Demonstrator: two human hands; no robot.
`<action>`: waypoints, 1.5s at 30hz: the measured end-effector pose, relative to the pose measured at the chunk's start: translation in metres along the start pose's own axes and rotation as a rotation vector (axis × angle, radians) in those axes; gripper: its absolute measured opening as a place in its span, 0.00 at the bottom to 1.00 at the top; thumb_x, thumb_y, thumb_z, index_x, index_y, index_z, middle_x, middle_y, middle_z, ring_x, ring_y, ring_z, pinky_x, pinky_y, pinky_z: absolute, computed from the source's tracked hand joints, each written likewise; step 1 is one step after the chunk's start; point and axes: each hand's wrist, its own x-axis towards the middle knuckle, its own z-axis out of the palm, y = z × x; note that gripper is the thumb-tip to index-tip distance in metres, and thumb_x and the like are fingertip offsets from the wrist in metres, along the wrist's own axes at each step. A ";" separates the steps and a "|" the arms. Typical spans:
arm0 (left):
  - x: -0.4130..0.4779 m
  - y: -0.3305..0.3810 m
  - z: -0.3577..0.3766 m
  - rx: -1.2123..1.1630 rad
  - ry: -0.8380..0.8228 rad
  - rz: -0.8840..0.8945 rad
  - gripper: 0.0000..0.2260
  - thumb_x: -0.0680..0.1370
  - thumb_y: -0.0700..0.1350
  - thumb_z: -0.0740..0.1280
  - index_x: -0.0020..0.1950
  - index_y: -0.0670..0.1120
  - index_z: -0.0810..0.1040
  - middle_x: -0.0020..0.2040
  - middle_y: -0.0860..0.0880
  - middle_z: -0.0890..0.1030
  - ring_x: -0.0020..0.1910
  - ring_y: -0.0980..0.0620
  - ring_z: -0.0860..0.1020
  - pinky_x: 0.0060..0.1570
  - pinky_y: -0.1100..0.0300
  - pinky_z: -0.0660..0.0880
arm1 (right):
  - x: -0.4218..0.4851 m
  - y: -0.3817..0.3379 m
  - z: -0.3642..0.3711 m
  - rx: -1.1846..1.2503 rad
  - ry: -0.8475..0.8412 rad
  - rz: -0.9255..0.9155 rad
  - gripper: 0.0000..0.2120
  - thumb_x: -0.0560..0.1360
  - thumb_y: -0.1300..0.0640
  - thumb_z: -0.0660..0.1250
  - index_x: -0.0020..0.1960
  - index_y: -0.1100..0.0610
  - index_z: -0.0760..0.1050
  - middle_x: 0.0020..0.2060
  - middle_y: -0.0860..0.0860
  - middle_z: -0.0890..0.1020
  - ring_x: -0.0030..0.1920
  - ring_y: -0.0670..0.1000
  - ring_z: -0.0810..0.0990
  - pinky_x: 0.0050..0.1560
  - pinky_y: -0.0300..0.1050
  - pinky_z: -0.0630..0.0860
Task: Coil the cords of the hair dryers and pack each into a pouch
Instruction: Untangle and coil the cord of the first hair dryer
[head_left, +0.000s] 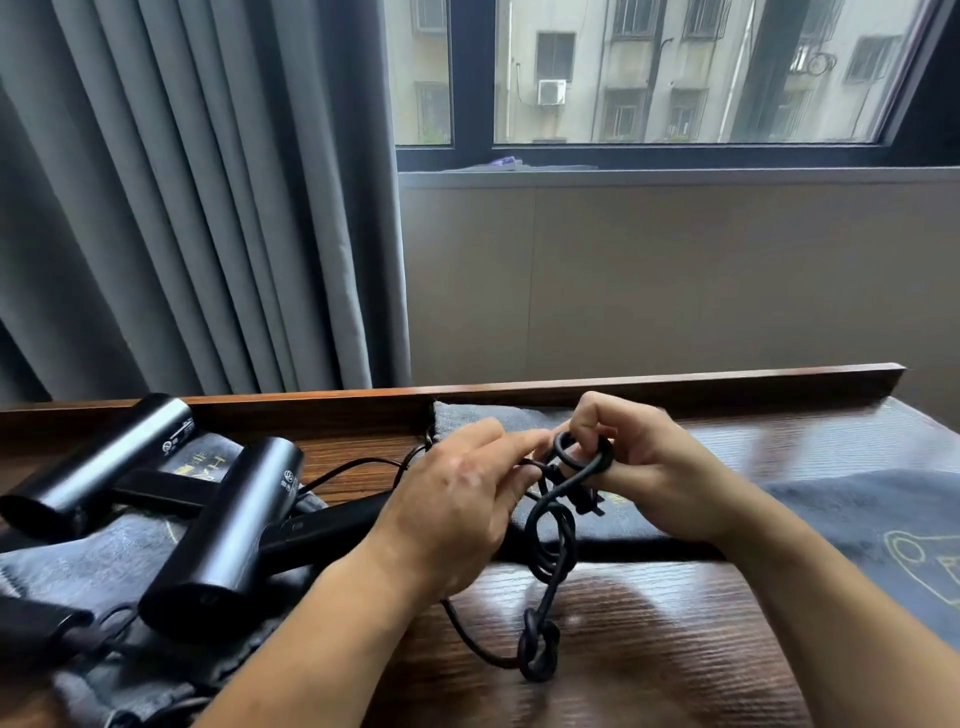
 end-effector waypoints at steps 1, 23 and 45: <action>0.000 0.000 -0.001 0.003 0.009 0.006 0.17 0.82 0.53 0.59 0.68 0.55 0.79 0.42 0.56 0.74 0.40 0.56 0.75 0.42 0.54 0.77 | 0.000 -0.001 -0.002 -0.003 0.005 0.012 0.14 0.75 0.71 0.65 0.41 0.55 0.67 0.41 0.63 0.77 0.37 0.54 0.74 0.36 0.52 0.73; 0.000 0.001 -0.015 -0.533 0.511 -0.370 0.04 0.83 0.48 0.61 0.51 0.58 0.70 0.29 0.46 0.80 0.22 0.50 0.73 0.28 0.51 0.75 | 0.002 0.011 -0.012 0.076 0.323 0.360 0.16 0.75 0.77 0.56 0.52 0.61 0.76 0.45 0.58 0.81 0.42 0.58 0.85 0.42 0.48 0.82; 0.000 0.018 -0.009 -1.139 0.740 -0.445 0.13 0.81 0.38 0.57 0.58 0.42 0.79 0.35 0.43 0.81 0.31 0.50 0.74 0.36 0.60 0.75 | -0.007 -0.005 0.007 -0.738 -0.317 0.555 0.17 0.69 0.43 0.77 0.38 0.55 0.76 0.29 0.46 0.76 0.31 0.45 0.72 0.35 0.44 0.68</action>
